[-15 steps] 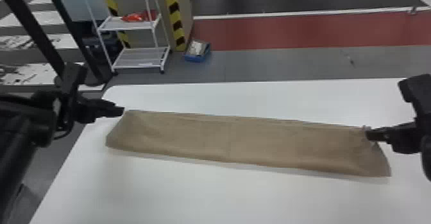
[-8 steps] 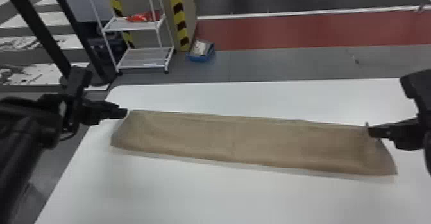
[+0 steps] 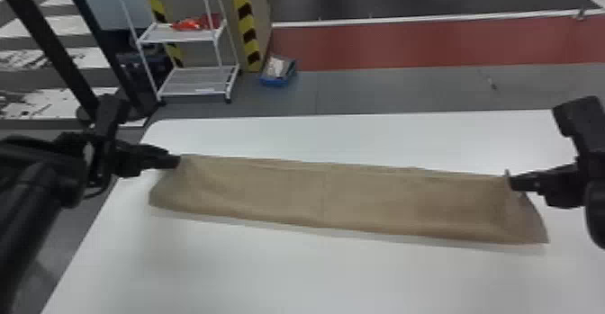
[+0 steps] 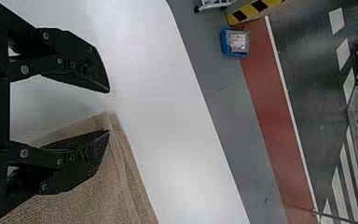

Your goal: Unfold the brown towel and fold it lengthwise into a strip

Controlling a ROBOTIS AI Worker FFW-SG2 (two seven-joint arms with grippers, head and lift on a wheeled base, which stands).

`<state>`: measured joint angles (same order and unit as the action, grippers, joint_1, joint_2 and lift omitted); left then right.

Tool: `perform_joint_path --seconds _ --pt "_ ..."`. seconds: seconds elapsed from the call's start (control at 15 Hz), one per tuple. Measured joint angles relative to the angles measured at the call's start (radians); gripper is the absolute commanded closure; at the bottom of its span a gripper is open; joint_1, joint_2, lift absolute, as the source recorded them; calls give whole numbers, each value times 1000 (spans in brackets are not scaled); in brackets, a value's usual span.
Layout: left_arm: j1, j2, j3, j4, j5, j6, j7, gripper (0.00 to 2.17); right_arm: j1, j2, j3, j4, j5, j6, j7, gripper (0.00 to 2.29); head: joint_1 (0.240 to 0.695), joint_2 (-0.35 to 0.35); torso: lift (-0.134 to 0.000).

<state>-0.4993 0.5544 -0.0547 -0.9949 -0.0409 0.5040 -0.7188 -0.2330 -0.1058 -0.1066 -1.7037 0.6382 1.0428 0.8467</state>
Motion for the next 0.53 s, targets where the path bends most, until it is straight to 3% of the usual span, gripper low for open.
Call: perform_joint_path --seconds 0.53 --pt "-4 1 0 29 2 -22 13 694 -6 -2 4 9 -2 -1 0 1325 695 137 -125"
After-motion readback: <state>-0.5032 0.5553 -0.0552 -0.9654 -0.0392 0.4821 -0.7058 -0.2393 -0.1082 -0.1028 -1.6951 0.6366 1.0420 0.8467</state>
